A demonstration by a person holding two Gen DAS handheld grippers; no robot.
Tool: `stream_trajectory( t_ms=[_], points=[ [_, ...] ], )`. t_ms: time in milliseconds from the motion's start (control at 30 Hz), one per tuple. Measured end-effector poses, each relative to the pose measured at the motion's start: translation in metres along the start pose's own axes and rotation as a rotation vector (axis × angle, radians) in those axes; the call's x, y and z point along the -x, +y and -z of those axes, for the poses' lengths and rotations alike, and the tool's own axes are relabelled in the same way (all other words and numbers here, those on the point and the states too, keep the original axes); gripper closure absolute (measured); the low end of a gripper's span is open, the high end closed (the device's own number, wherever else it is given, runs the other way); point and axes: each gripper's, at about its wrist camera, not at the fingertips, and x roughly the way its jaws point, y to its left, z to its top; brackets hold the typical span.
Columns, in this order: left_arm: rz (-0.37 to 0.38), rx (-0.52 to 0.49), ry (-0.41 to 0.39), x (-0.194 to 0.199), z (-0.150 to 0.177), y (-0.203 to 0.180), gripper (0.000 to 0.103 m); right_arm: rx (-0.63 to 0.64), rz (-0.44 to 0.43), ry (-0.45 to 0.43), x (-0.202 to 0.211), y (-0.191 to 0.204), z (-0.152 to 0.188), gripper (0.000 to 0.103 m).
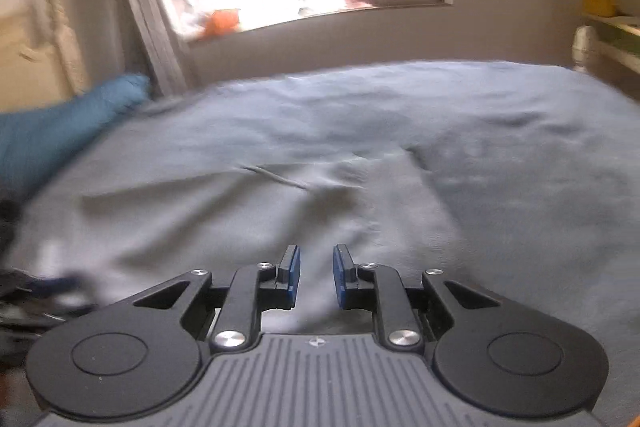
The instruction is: Fold clothes
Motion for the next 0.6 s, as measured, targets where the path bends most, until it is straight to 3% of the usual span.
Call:
stream_trajectory(
  t_ms=[100,200,400,533,600],
  points=[
    [-0.015,-0.020,-0.005,0.003,0.004,-0.004,0.056,0.061,0.000,-0.007,-0.005,0.002,0.011,0.084],
    [-0.021,-0.031,-0.010,0.005,0.007,-0.006,0.055,0.065,0.008,-0.018,-0.001,0.016,-0.003,0.083],
    [-0.042,-0.024,-0.014,0.005,0.008,-0.009,0.051,0.066,-0.121,-0.054,-0.009,0.049,-0.049,0.083],
    [-0.051,-0.008,-0.013,0.005,0.008,-0.007,0.045,0.144,-0.207,0.006,-0.040,0.080,-0.064,0.083],
    [-0.052,0.004,-0.008,0.005,0.006,-0.005,0.043,0.192,-0.197,0.060,-0.062,0.090,-0.060,0.083]
  ],
)
